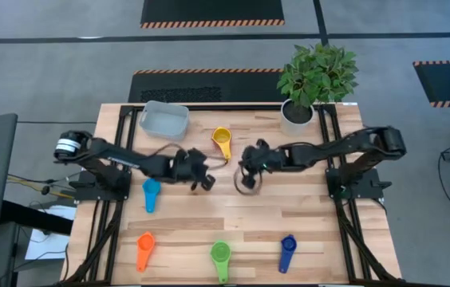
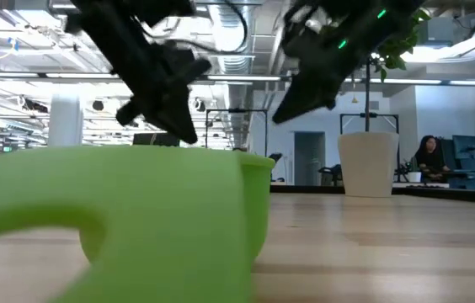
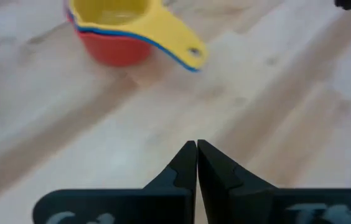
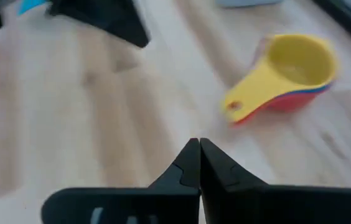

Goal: Nest measuring cups in basket
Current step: Stack the light green measuring cup on top of the yellow measuring cup

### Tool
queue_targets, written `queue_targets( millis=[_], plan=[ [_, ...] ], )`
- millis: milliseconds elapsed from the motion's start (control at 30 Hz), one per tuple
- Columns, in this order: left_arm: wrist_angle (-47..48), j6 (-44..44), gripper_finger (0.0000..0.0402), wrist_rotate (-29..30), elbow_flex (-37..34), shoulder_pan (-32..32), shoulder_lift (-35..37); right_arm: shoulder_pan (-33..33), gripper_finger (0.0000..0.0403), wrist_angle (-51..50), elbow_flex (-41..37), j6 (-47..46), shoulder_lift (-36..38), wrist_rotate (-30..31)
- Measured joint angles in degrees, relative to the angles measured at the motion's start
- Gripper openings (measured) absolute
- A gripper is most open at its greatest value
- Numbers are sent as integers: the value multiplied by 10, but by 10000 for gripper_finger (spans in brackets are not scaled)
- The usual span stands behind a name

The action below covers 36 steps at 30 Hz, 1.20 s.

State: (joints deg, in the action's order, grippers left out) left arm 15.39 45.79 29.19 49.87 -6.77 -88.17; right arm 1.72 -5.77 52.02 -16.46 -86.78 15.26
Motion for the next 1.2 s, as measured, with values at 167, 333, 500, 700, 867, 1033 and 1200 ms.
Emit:
queue_targets(
  millis=[167, 333, 500, 700, 867, 1033, 1200],
  plan=[
    [-14, 75, 0, 78, 0, -112, 0, 98, 23, -15, 0, -15, 32, 46],
    [-31, 112, 0, 172, 0, -193, -8, 177, 22, -9, -18, -26, 53, 134],
    [-37, 124, 0, 222, 0, -224, -12, 164, 10, 60, -123, -88, 80, 176],
    [-57, 121, 0, 240, 0, -223, -21, 163, 16, 265, -252, -71, 143, 79],
    [-129, 89, 4, 241, 0, -216, -63, 191, 29, 316, -290, -57, 200, 16],
    [-232, 48, 26, 226, 0, -201, -91, 233, 38, 275, -298, -57, 238, 12],
    [-297, 27, 60, 182, 0, -192, -112, 278, 39, 211, -298, -68, 272, 46]
  ],
)
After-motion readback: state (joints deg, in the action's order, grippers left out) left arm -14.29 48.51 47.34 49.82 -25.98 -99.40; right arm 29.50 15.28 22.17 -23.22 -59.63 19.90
